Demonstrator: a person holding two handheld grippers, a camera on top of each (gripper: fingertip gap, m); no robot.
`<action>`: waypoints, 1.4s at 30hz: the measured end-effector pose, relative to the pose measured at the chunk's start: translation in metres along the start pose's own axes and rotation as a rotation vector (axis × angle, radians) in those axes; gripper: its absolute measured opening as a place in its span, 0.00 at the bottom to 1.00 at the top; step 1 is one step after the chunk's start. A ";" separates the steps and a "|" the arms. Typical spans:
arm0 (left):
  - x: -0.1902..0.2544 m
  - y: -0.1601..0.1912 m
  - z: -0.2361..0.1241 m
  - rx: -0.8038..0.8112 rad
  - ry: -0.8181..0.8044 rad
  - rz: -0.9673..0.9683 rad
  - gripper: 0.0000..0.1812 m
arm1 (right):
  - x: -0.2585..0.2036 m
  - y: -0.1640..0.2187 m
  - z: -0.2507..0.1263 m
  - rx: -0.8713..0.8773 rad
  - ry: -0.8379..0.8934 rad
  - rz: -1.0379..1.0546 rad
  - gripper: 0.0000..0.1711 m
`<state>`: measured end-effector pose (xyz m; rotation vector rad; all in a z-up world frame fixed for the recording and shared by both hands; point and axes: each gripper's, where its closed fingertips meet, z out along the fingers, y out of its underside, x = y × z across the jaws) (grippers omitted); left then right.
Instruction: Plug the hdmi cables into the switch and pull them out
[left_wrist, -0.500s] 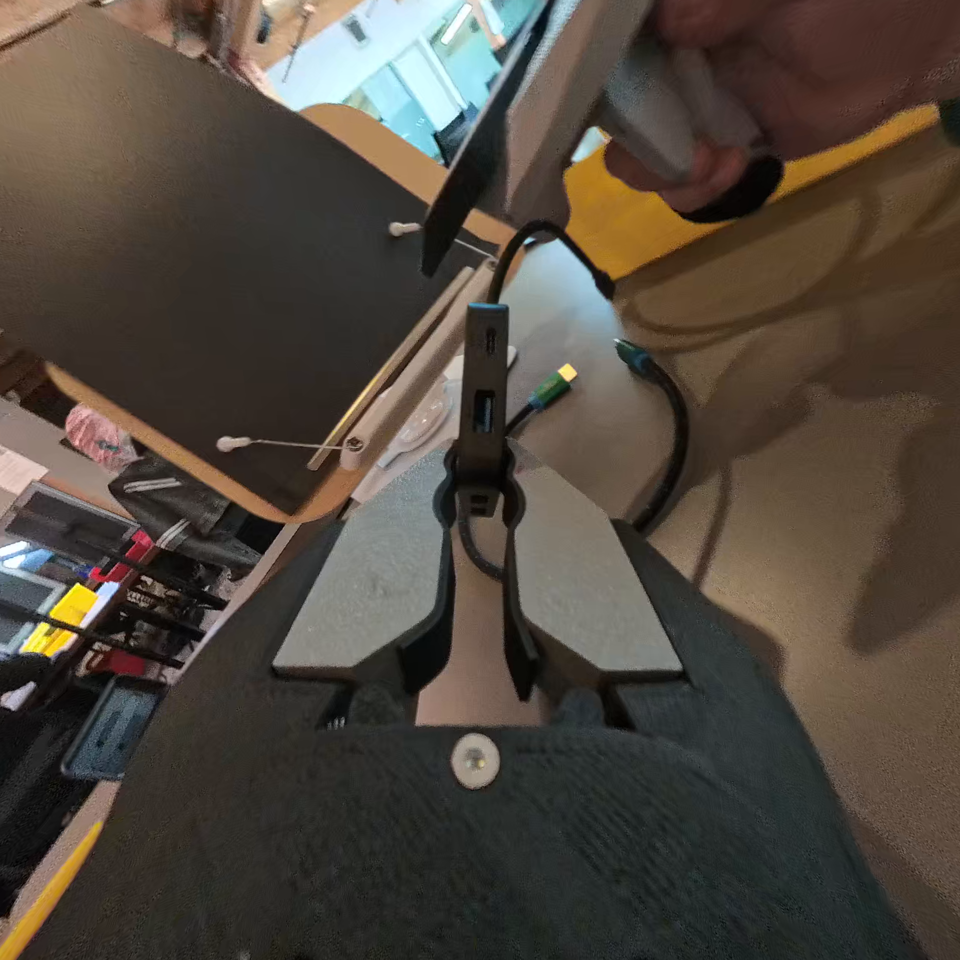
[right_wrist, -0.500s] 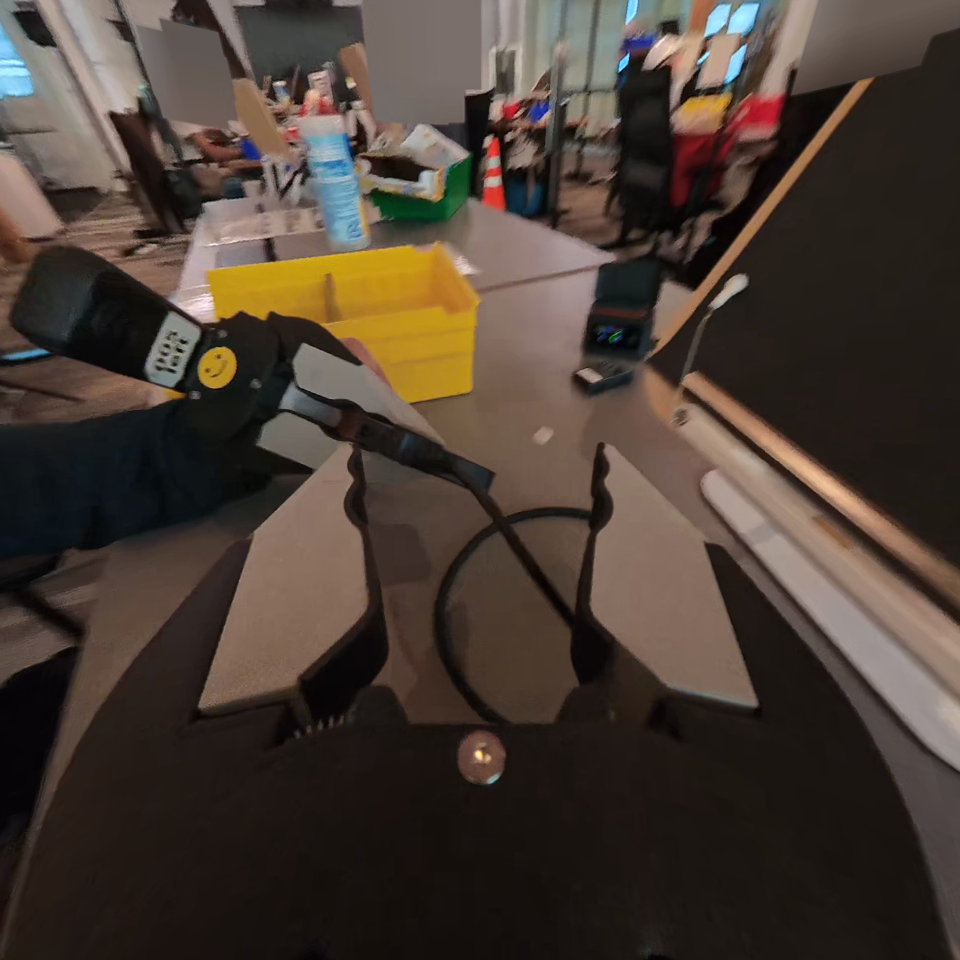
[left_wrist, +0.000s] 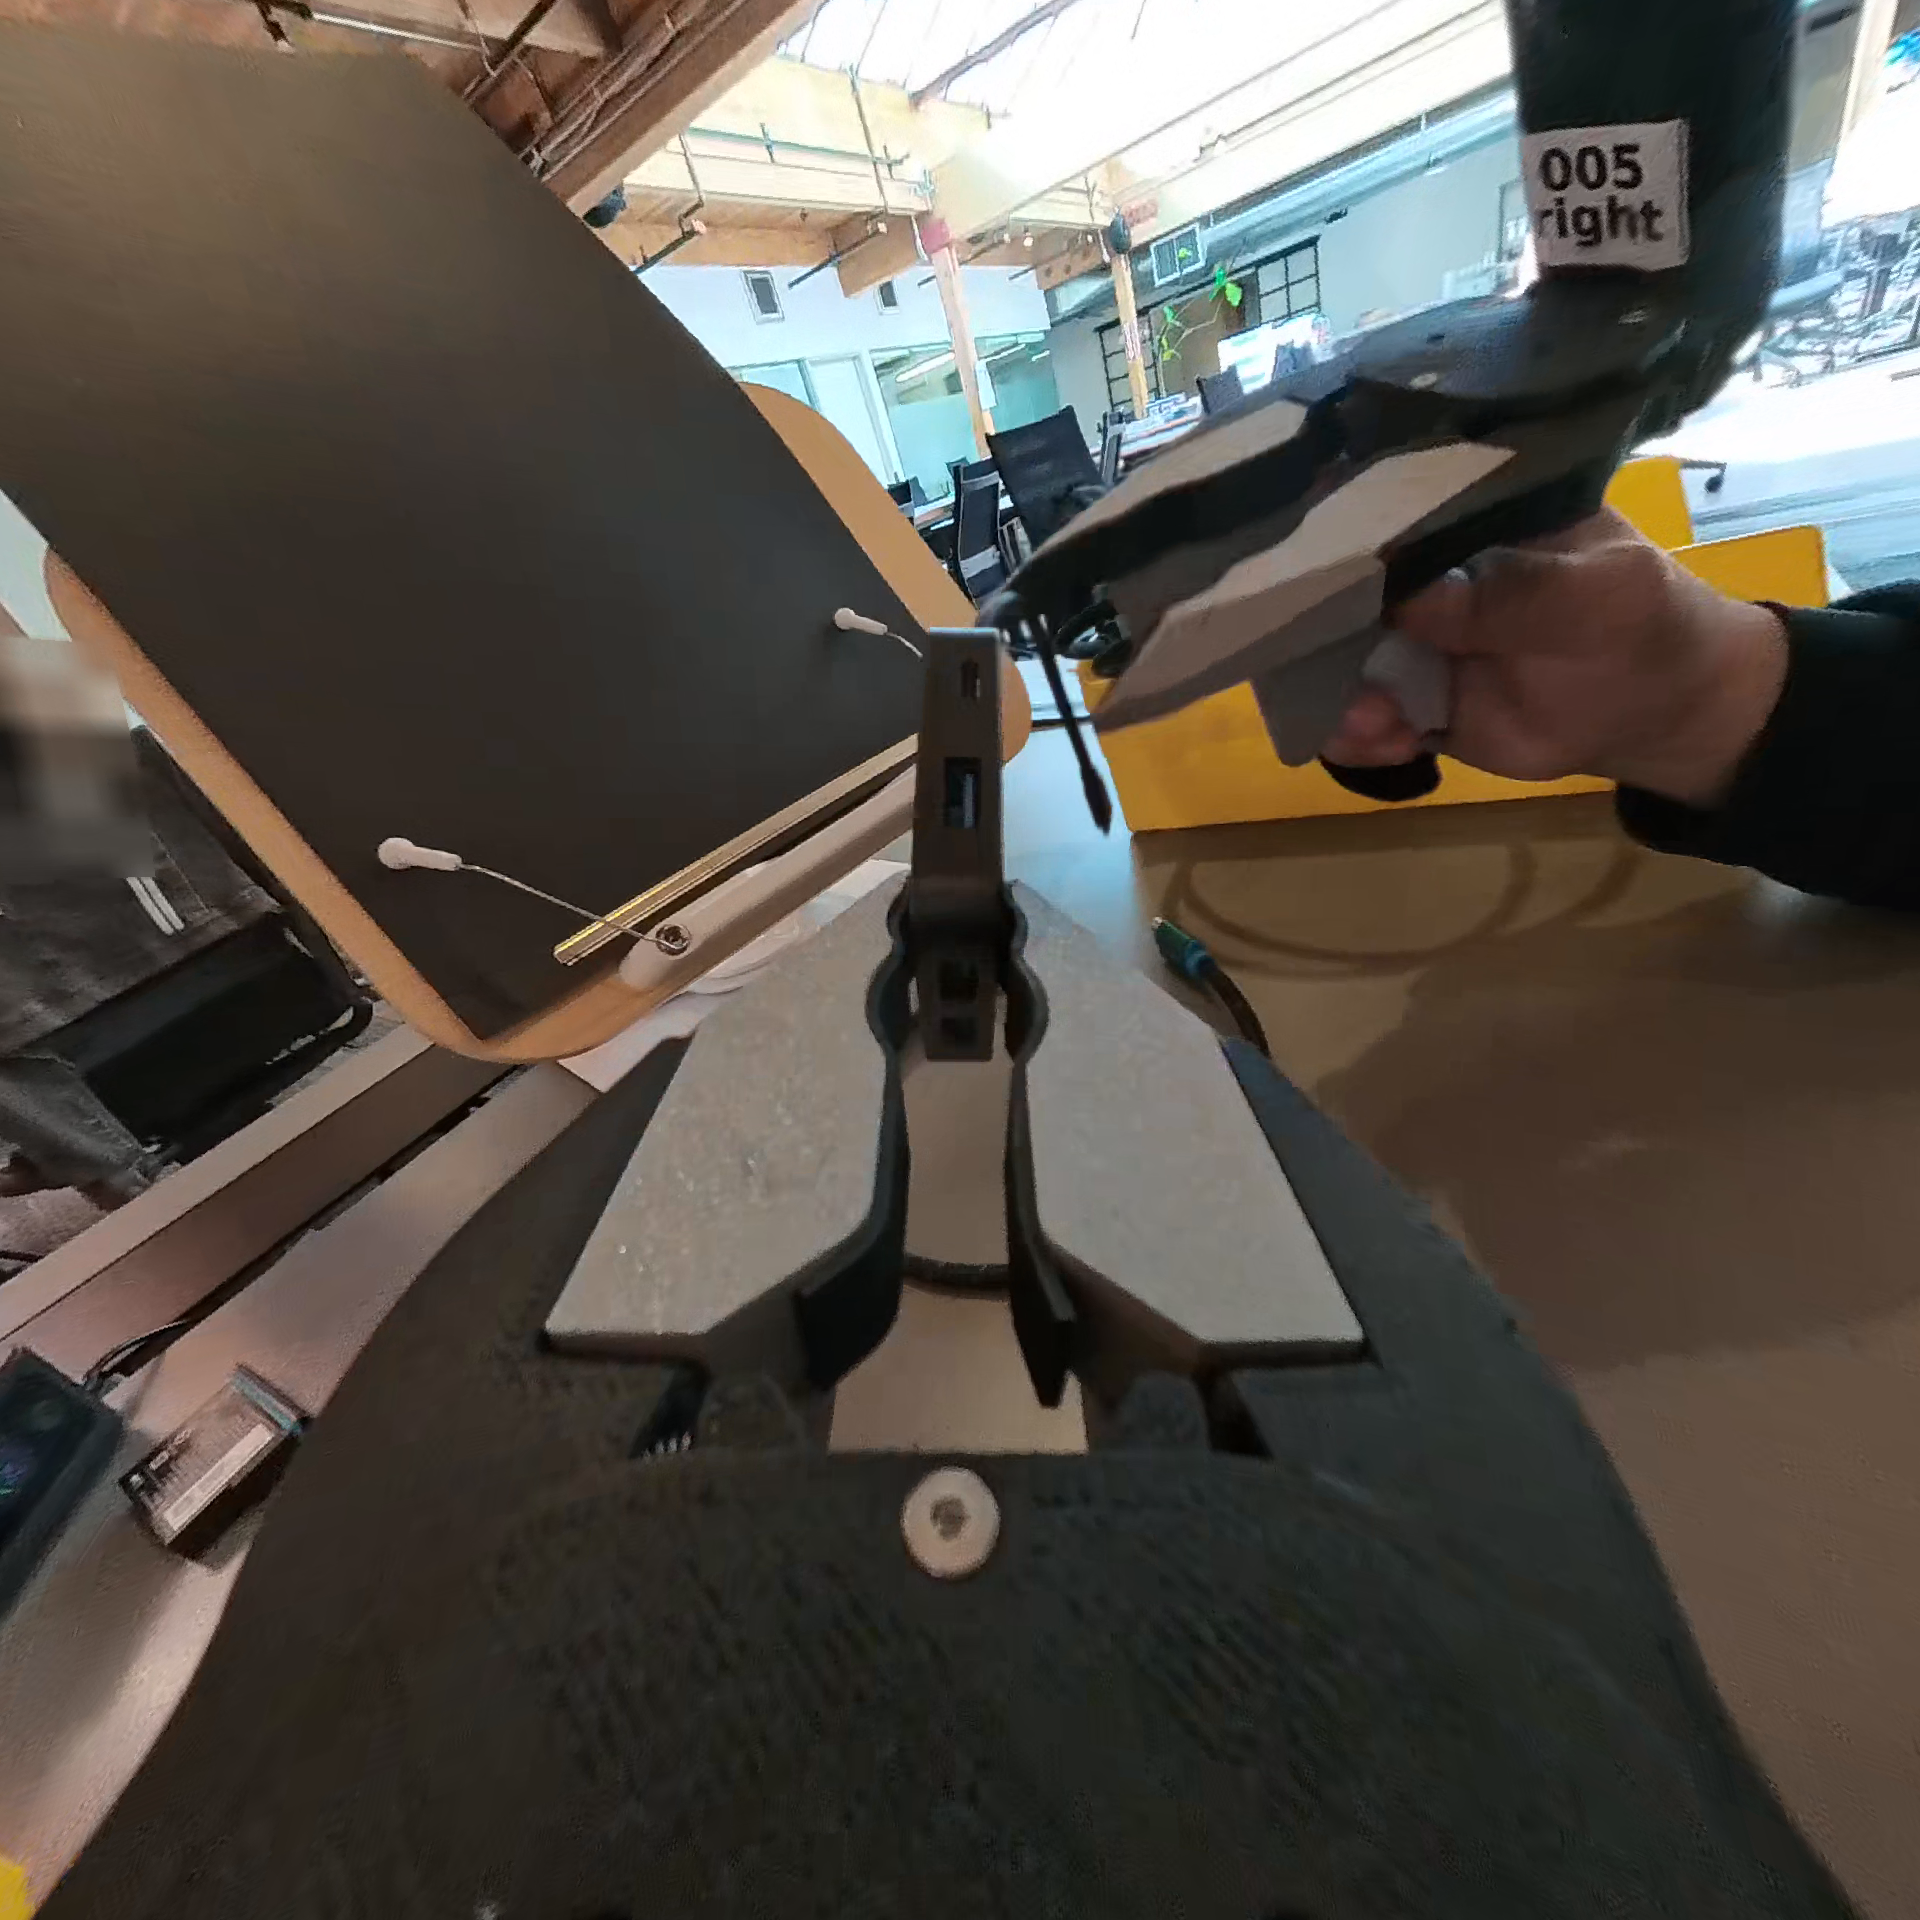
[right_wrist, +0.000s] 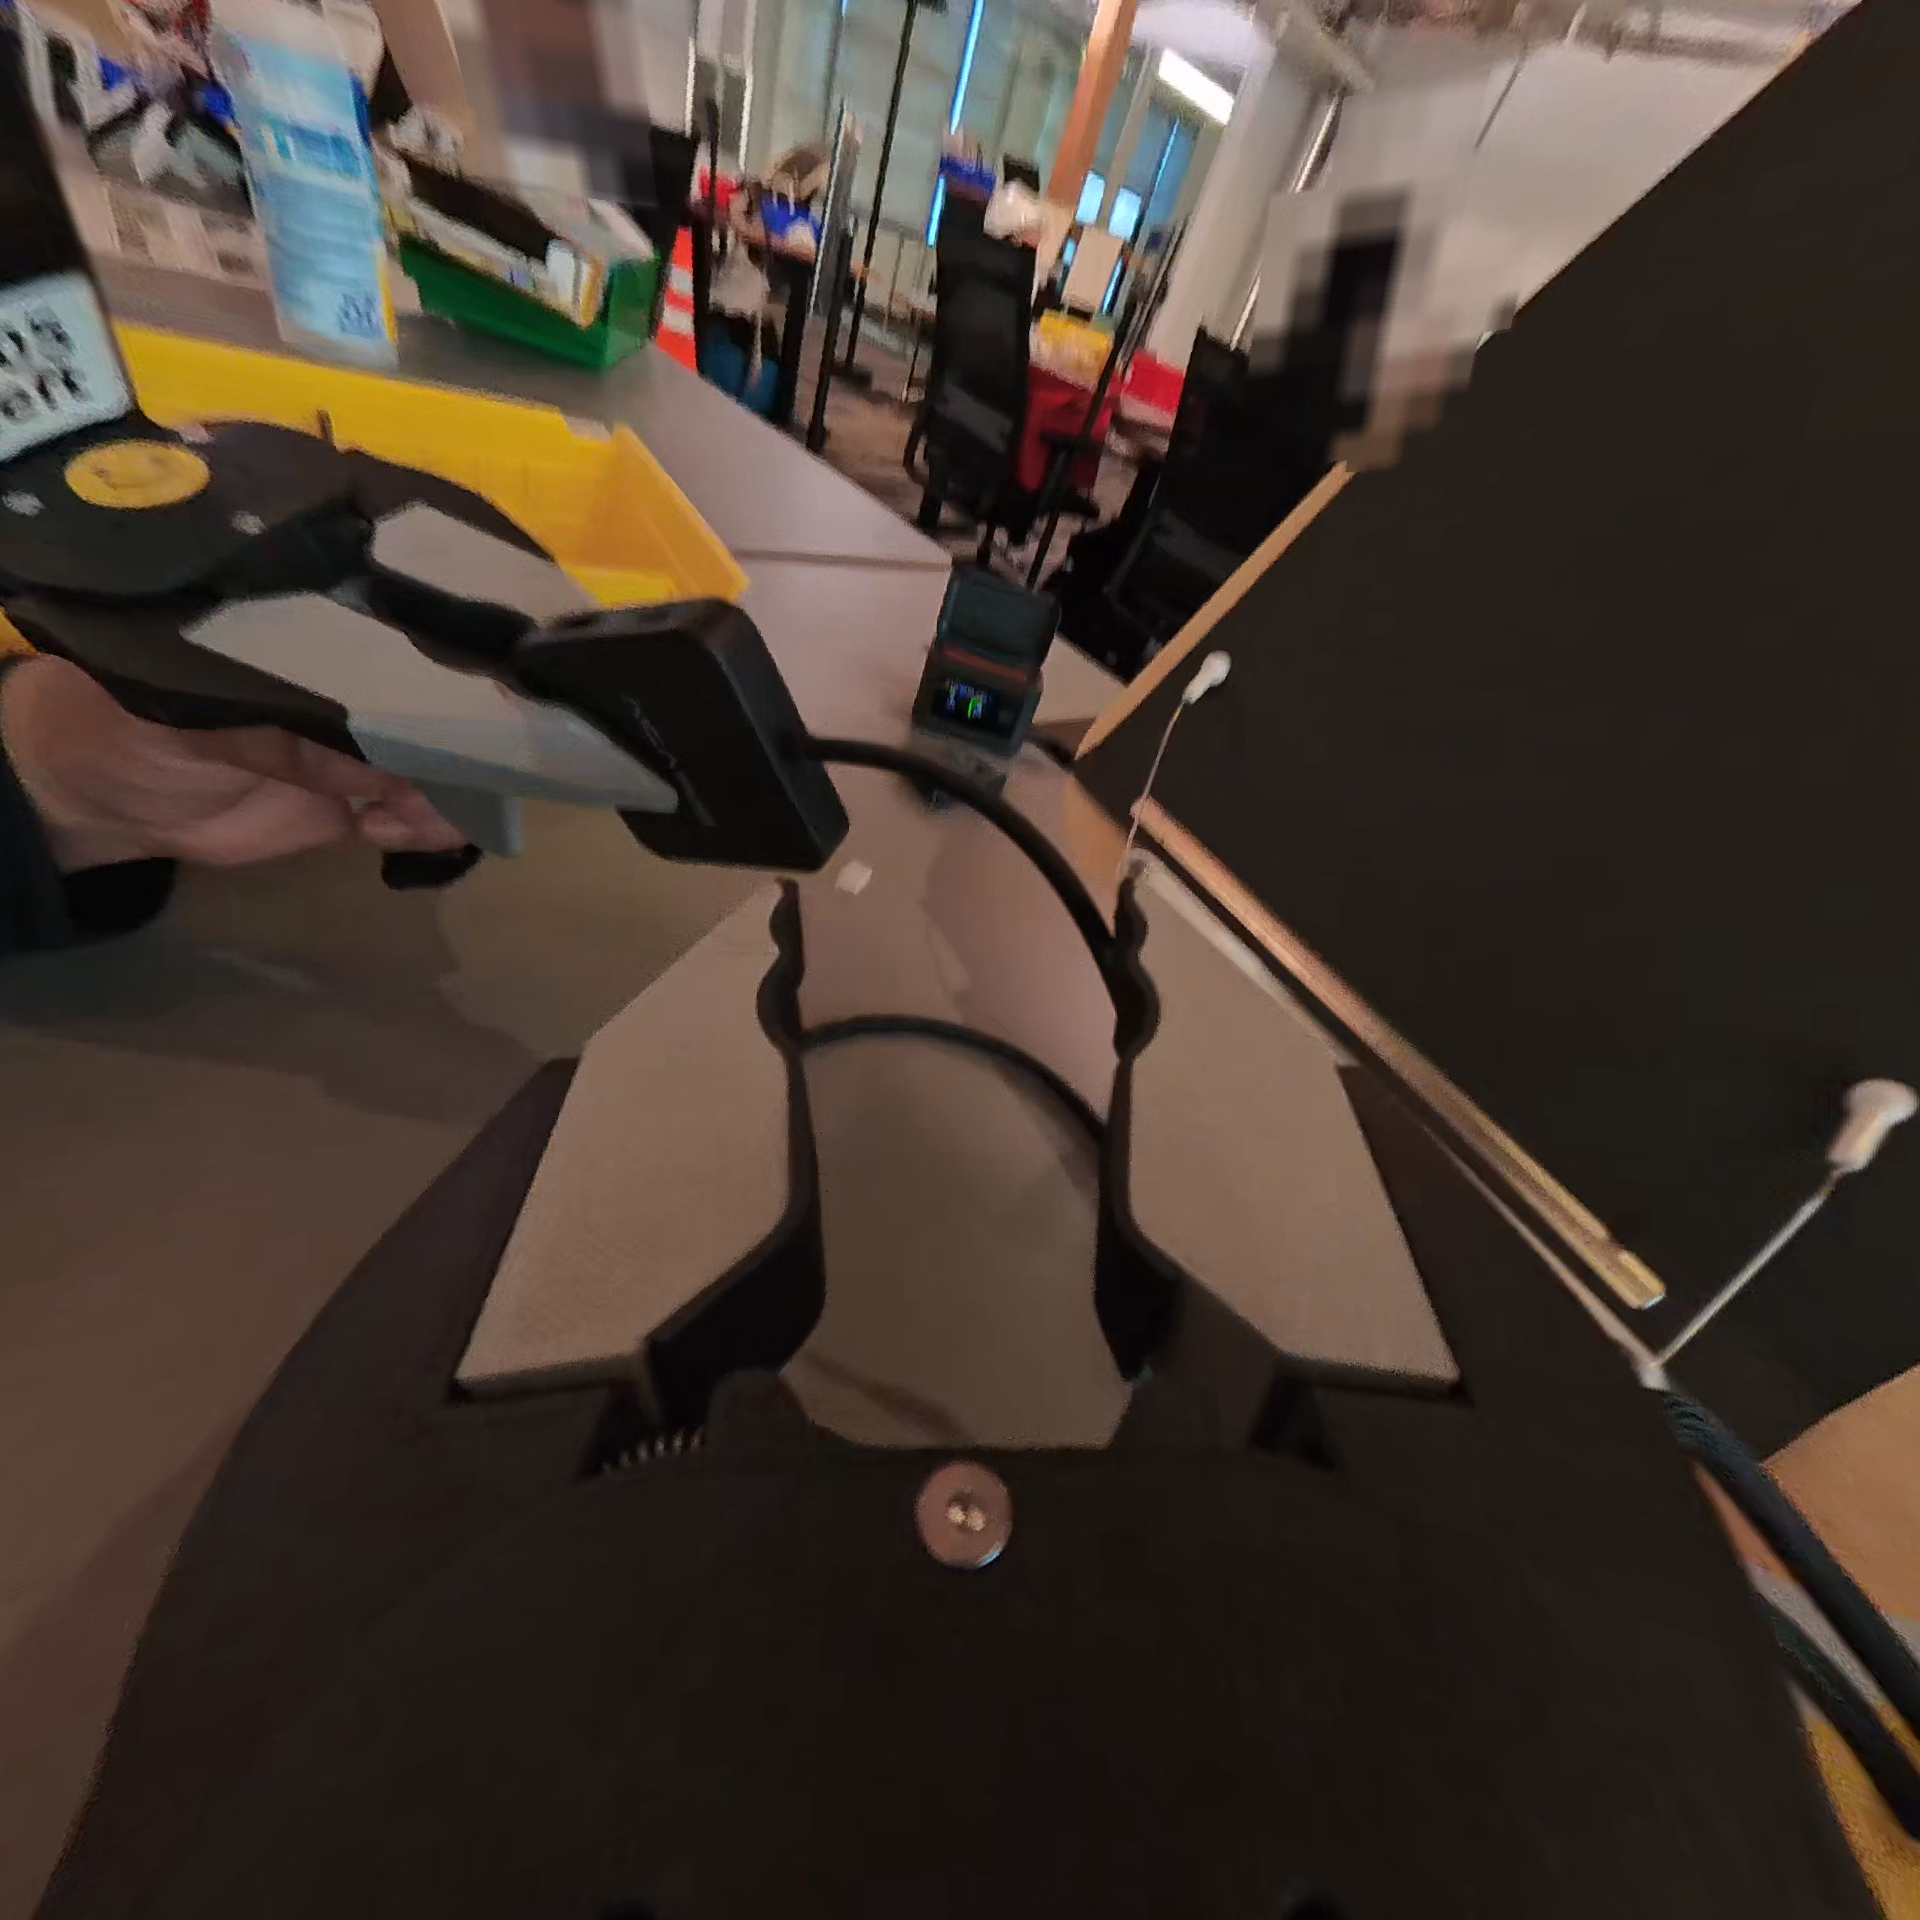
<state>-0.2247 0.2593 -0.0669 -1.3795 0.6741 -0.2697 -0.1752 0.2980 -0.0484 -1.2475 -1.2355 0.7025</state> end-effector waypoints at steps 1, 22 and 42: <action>-0.001 -0.001 0.000 0.003 -0.012 0.003 0.06 | -0.001 0.009 0.005 -0.049 -0.009 0.006 0.35; 0.053 -0.022 -0.006 0.053 0.240 0.104 0.06 | -0.080 -0.007 -0.006 0.019 -0.433 -0.036 0.20; 0.055 -0.039 -0.011 0.178 0.273 -0.076 0.10 | -0.077 -0.052 -0.042 0.378 -0.538 -0.037 0.06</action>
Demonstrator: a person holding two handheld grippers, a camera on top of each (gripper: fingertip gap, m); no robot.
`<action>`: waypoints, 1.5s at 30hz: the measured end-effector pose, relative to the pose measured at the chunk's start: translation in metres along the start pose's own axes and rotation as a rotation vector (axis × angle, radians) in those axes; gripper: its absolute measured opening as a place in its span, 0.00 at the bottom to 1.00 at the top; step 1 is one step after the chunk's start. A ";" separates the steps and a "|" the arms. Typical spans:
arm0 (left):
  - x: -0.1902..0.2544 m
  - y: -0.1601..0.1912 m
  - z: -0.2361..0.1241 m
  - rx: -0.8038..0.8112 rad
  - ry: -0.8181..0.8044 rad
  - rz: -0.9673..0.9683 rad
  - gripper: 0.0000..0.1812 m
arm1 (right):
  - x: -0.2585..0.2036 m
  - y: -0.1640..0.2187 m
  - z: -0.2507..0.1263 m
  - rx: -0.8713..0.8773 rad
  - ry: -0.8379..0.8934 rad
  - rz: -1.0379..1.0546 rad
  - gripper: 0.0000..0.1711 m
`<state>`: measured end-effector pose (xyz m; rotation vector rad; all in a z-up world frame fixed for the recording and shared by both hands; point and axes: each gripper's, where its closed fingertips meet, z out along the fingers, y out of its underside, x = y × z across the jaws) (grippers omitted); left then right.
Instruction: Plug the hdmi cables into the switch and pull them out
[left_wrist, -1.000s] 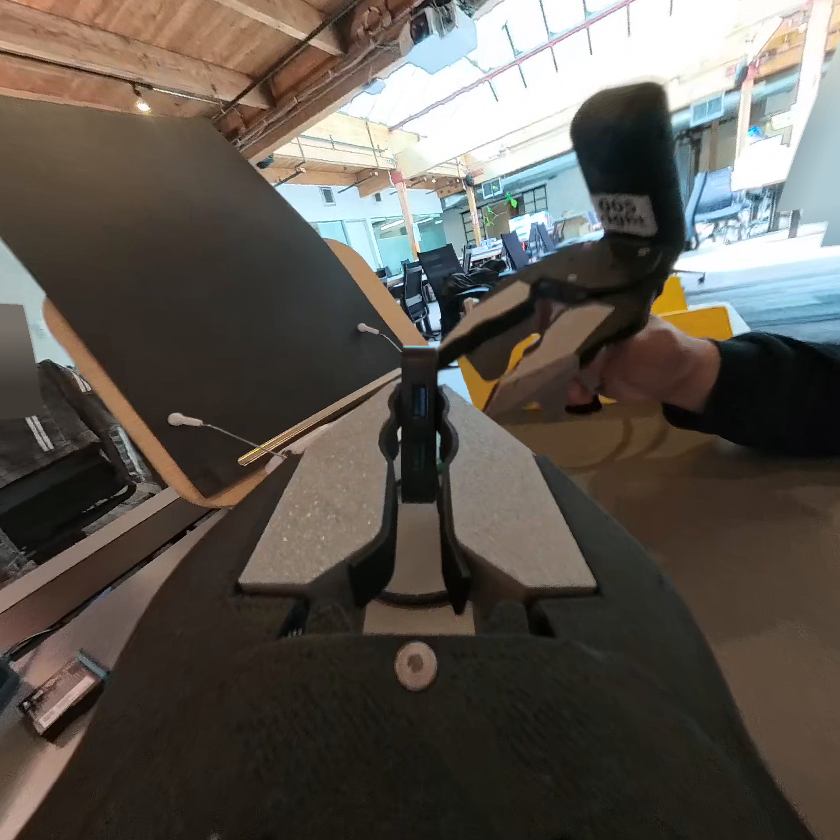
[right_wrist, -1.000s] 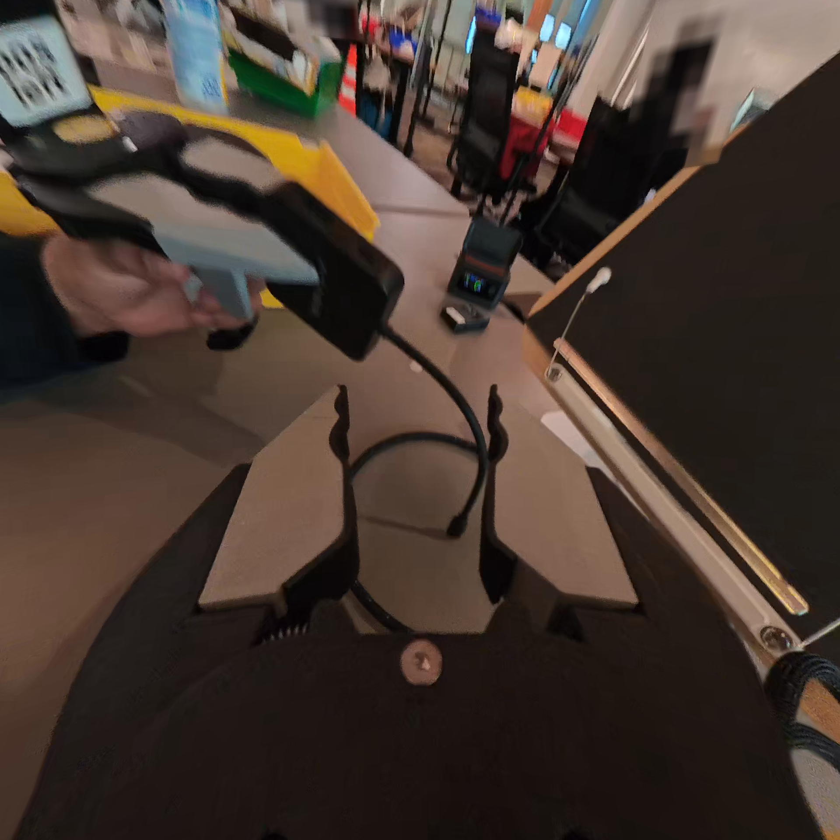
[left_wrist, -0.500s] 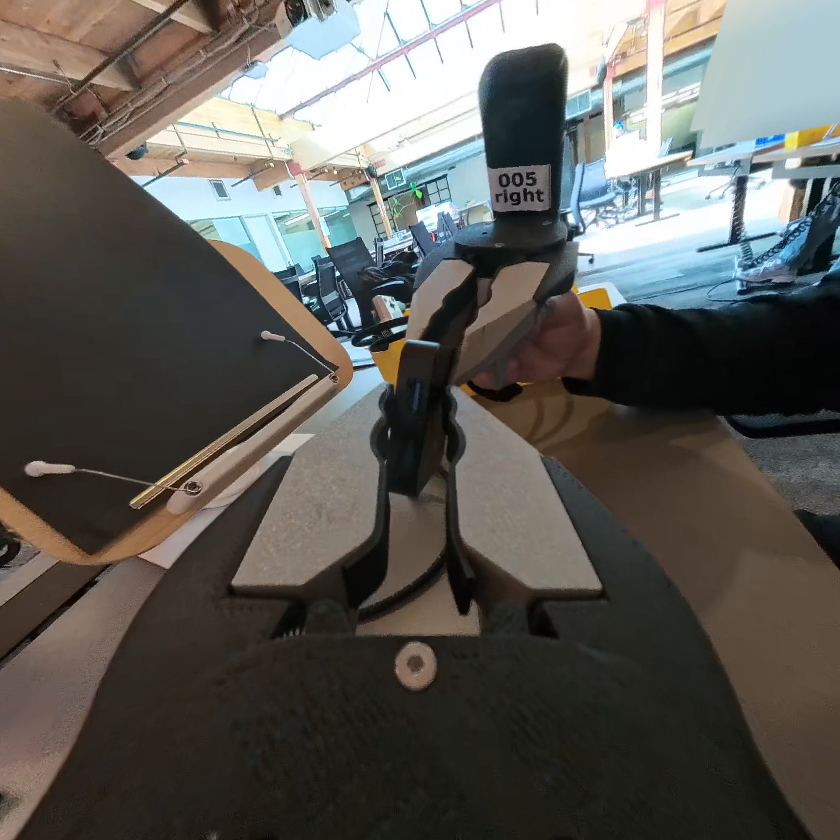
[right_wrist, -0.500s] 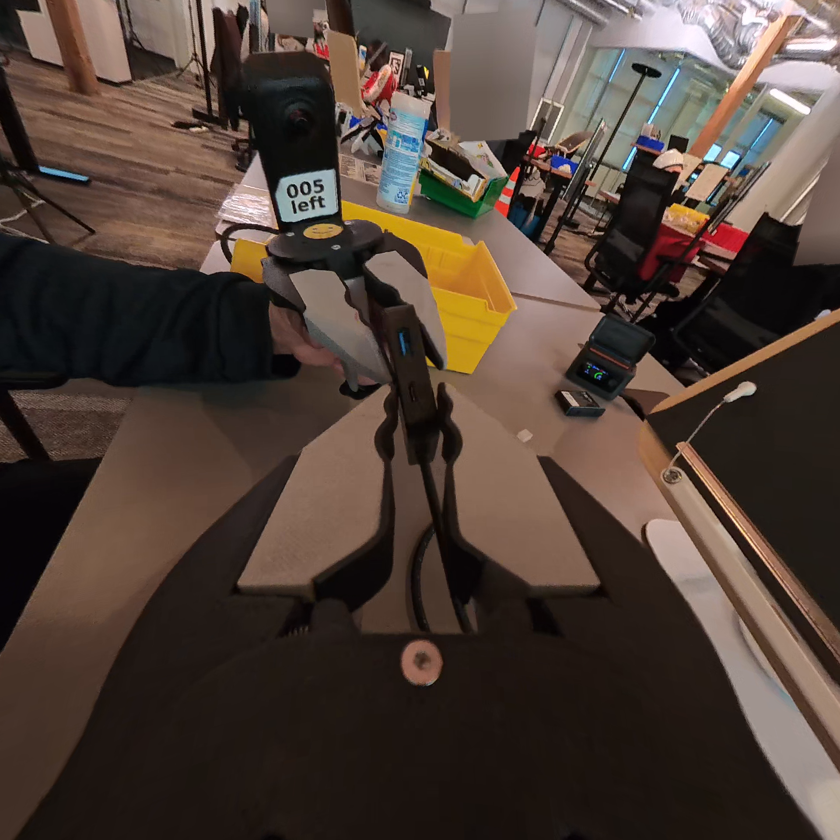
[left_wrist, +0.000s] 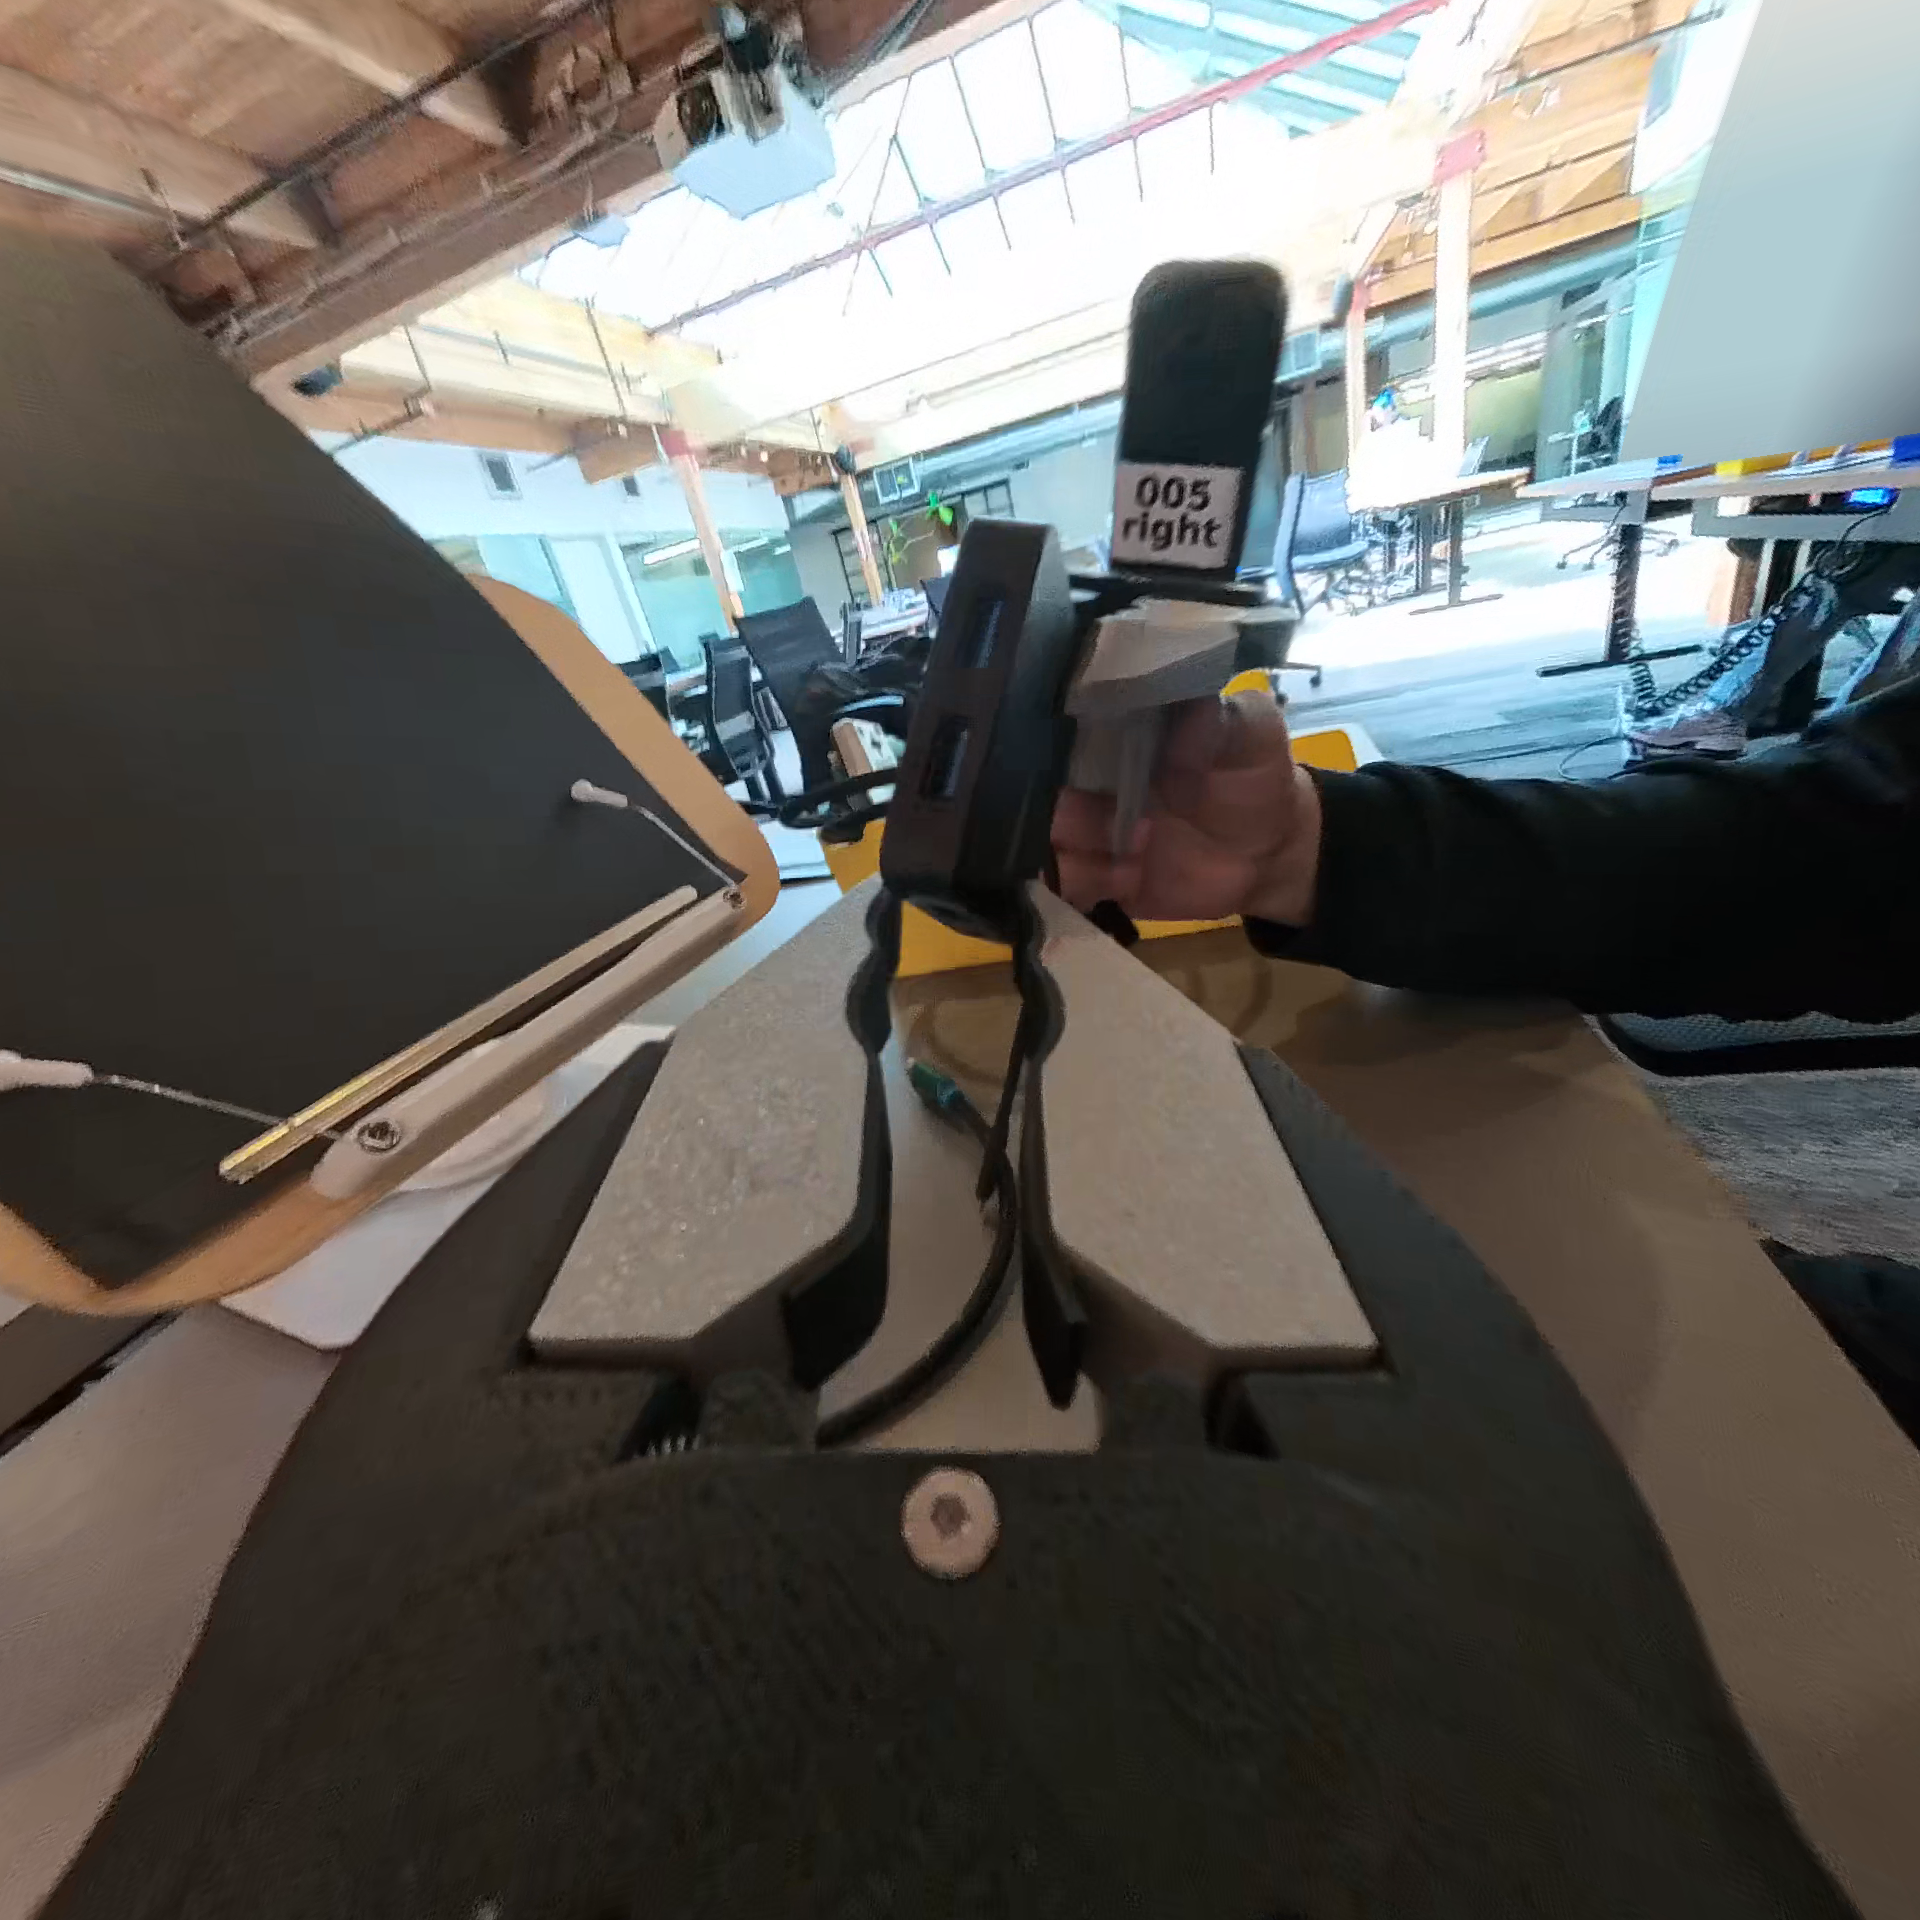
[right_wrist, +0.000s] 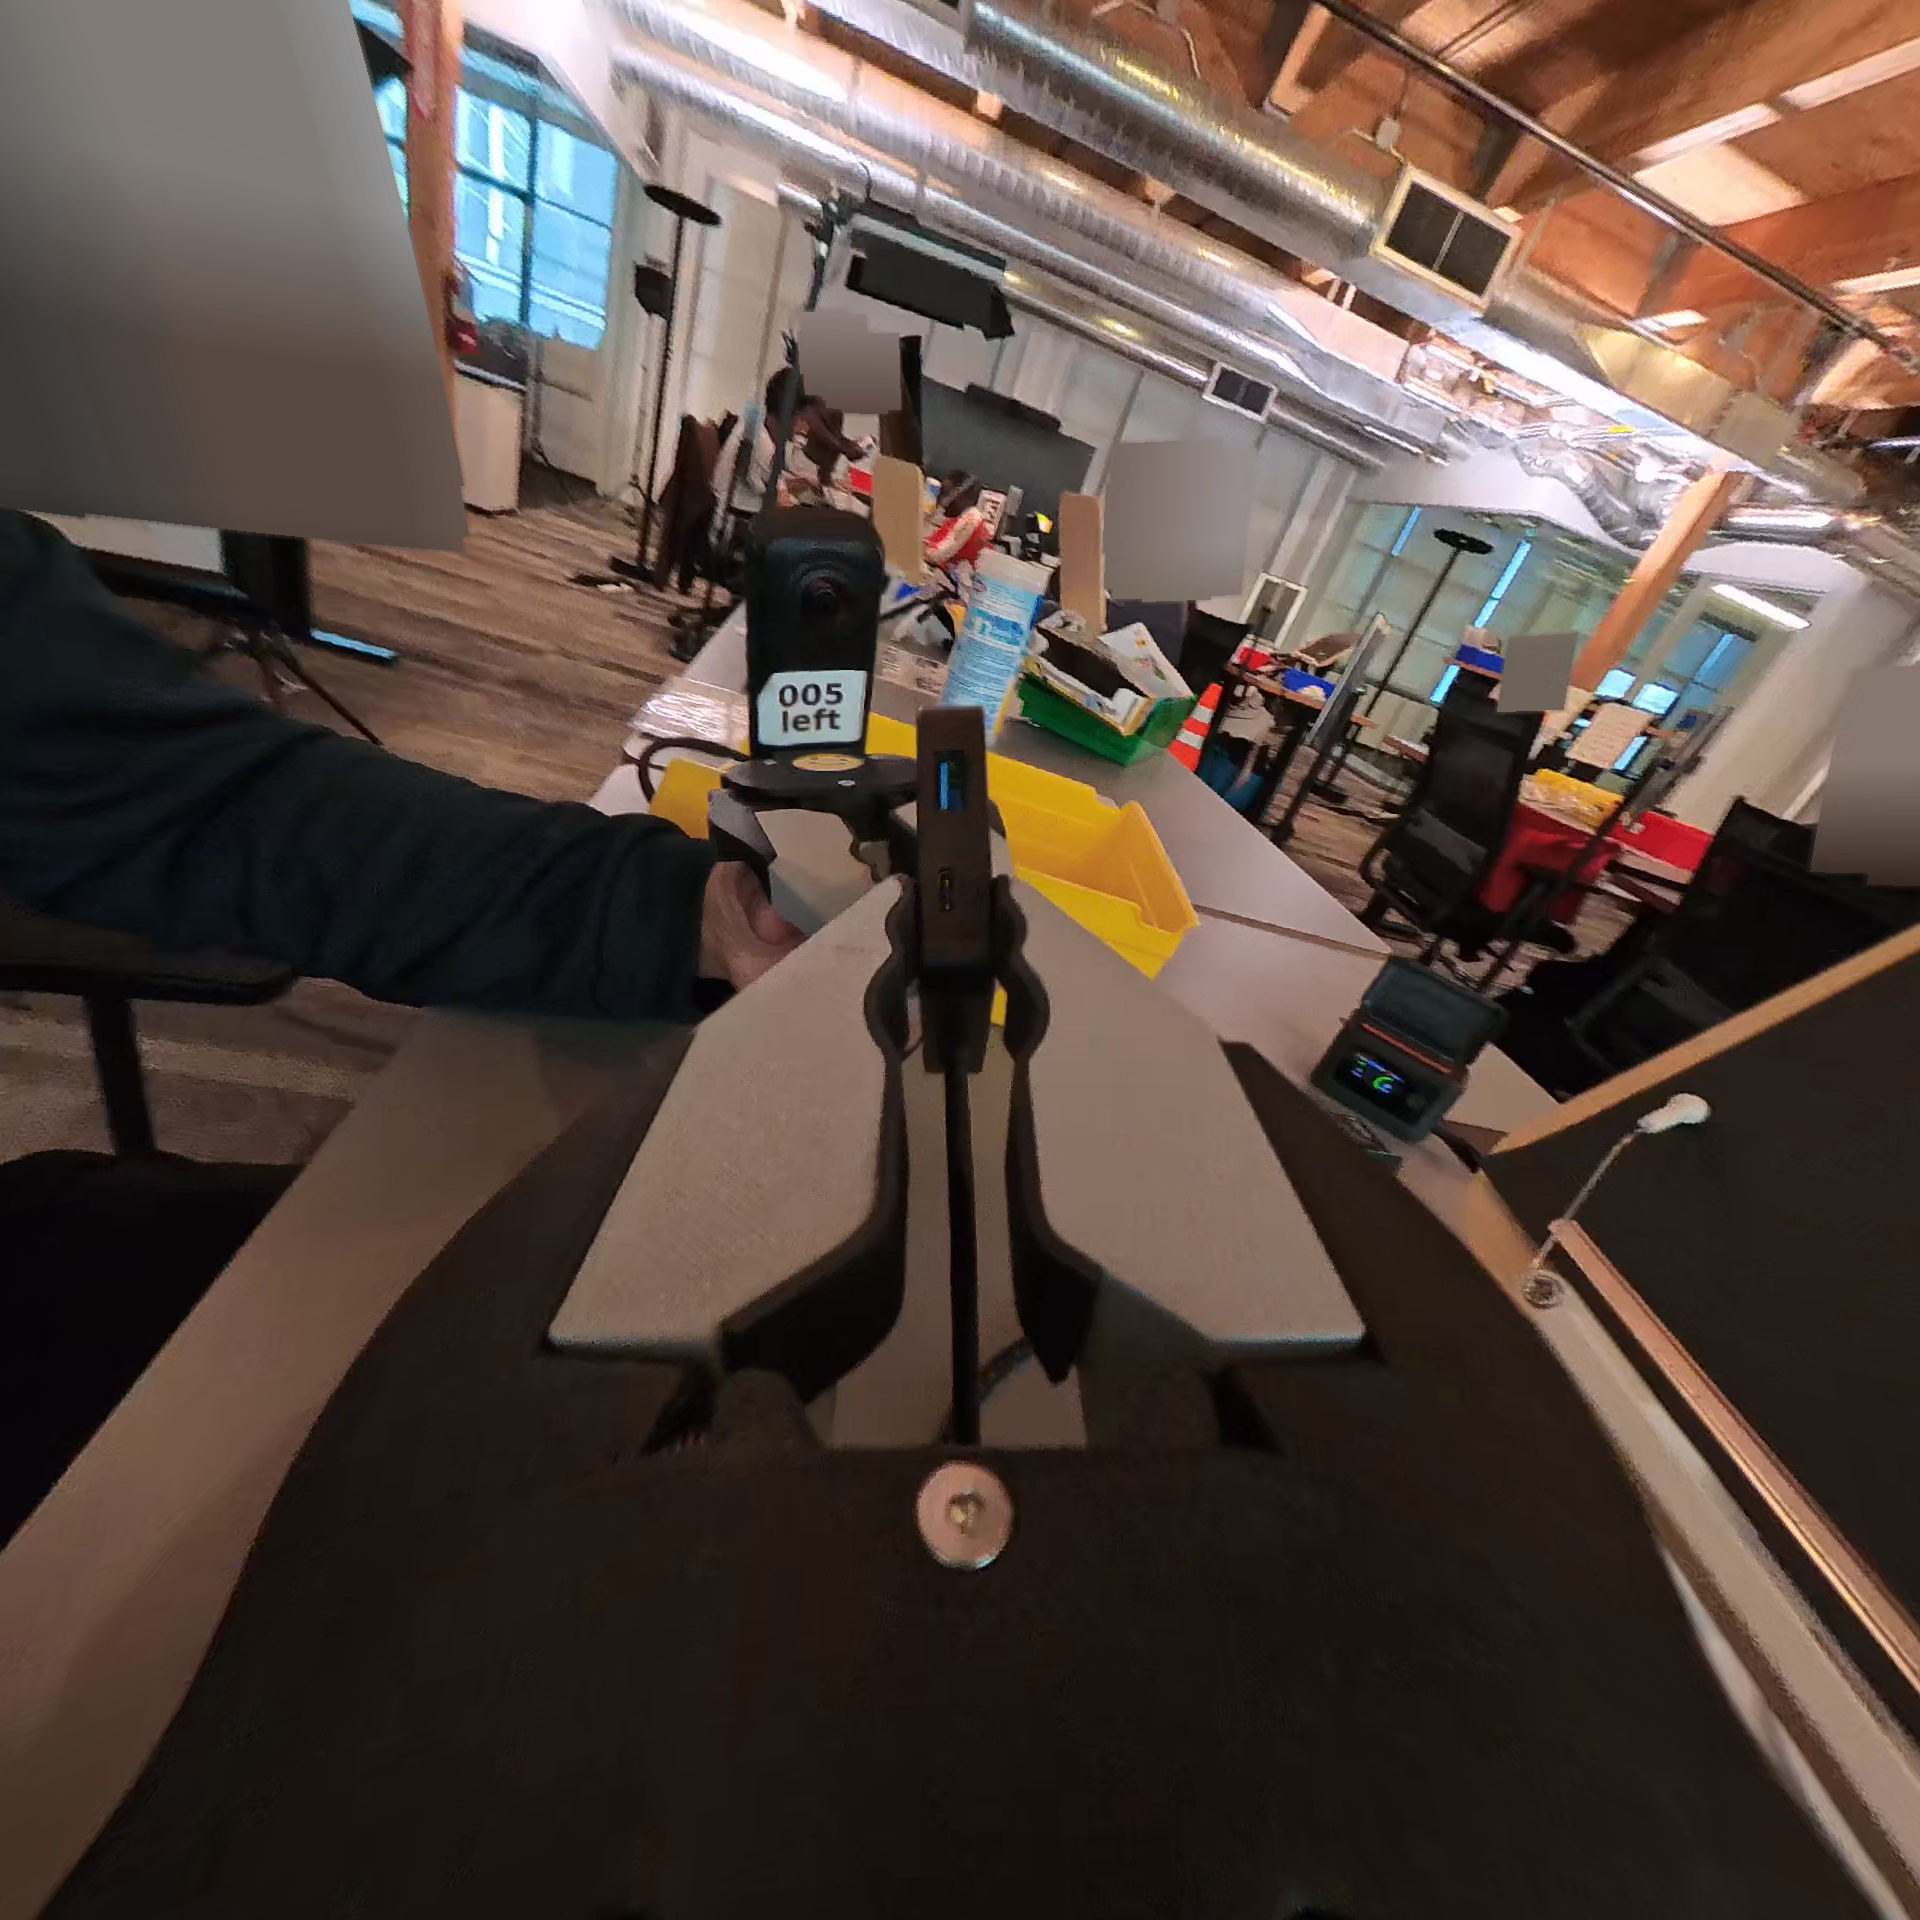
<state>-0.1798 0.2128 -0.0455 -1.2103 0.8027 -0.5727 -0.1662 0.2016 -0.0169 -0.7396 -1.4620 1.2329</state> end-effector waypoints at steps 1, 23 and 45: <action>0.002 -0.003 0.000 0.011 0.003 0.014 0.10 | -0.001 0.000 -0.002 0.005 -0.017 0.015 0.06; 0.003 0.014 0.011 -0.213 -0.167 0.492 0.07 | 0.013 0.056 0.006 -0.332 0.106 -0.140 0.28; 0.003 0.003 0.013 -0.100 -0.160 0.305 0.15 | -0.009 0.006 -0.006 -0.060 0.006 -0.301 0.07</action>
